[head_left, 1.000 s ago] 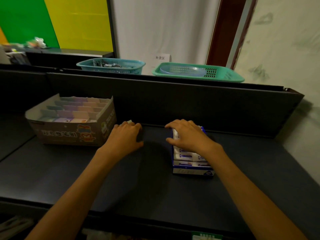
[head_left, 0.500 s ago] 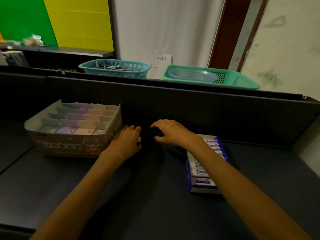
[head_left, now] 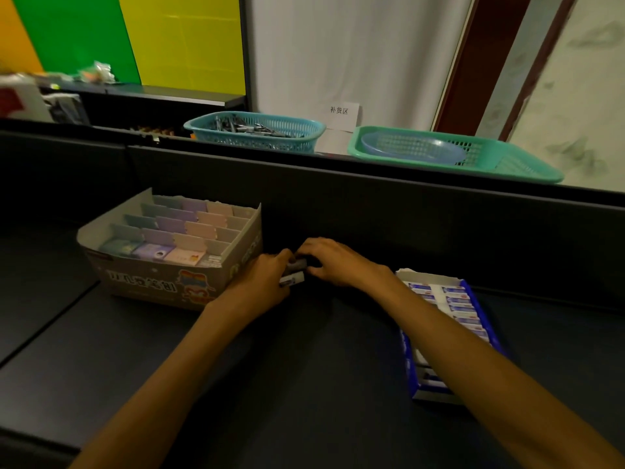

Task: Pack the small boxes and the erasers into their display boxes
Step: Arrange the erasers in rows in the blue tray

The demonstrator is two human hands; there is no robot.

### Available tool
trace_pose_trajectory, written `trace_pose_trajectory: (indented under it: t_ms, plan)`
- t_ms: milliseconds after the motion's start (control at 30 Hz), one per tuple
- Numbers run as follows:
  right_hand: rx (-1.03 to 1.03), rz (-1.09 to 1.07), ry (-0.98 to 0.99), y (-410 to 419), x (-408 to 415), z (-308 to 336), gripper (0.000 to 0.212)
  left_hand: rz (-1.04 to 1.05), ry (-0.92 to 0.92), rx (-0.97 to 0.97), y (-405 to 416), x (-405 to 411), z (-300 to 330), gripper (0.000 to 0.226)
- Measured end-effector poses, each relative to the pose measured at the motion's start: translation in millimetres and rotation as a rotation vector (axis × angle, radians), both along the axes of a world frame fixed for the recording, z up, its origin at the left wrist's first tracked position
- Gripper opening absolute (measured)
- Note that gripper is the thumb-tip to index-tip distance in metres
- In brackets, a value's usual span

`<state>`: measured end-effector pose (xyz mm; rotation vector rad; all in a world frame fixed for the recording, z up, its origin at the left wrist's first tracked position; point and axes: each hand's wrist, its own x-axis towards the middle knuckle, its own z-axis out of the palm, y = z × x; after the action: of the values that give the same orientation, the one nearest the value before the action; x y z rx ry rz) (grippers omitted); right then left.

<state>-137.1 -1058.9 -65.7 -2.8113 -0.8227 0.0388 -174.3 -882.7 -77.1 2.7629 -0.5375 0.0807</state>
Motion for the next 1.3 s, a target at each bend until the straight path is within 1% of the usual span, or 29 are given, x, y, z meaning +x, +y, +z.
trace_pose_trajectory:
  t_ms: [100,167,367,533,633,733,800,900,1000,1133,1300]
  plan:
    - [-0.035,-0.016,-0.034,-5.8,-0.5,-0.2,0.031,-0.02,-0.001,-0.02,1.9,2.4,-3.8,0.05]
    - [-0.037,-0.036,-0.022,-11.2,-3.1,0.0,0.026,-0.026,0.016,-0.037,2.6,3.6,-5.0,0.047]
    - [0.038,-0.104,0.038,-28.4,-14.3,2.3,0.019,-0.056,0.07,-0.093,4.1,3.8,-7.2,0.042]
    - [0.066,-0.106,0.046,-27.5,-22.9,1.4,0.019,-0.075,0.08,-0.155,4.9,3.2,-8.8,0.045]
    - [0.081,-0.096,0.038,-25.5,-26.2,0.5,0.024,-0.089,0.074,-0.162,4.3,2.0,-7.0,0.046]
    - [0.116,-0.101,0.07,-25.8,-30.2,2.2,0.033,-0.1,0.026,-0.126,4.0,0.6,-3.1,0.042]
    - [0.086,-0.109,0.063,-27.4,-33.2,2.9,0.037,-0.114,-0.014,-0.079,4.2,-0.4,-1.1,0.04]
    - [0.032,-0.108,0.021,-32.0,-38.0,3.2,0.035,-0.157,-0.051,-0.052,2.7,-3.8,1.6,0.034]
    - [0.026,-0.118,0.003,-39.6,-45.0,6.3,0.034,-0.181,-0.071,-0.052,-0.8,-5.9,1.9,0.032]
    - [0.061,-0.14,-0.017,-54.2,-58.9,12.8,0.033,-0.167,-0.063,-0.102,-7.7,-10.5,2.2,0.031]
    - [0.075,-0.182,-0.041,-74.0,-77.9,14.5,0.034,-0.207,-0.044,-0.231,-24.0,-25.4,15.4,0.033]
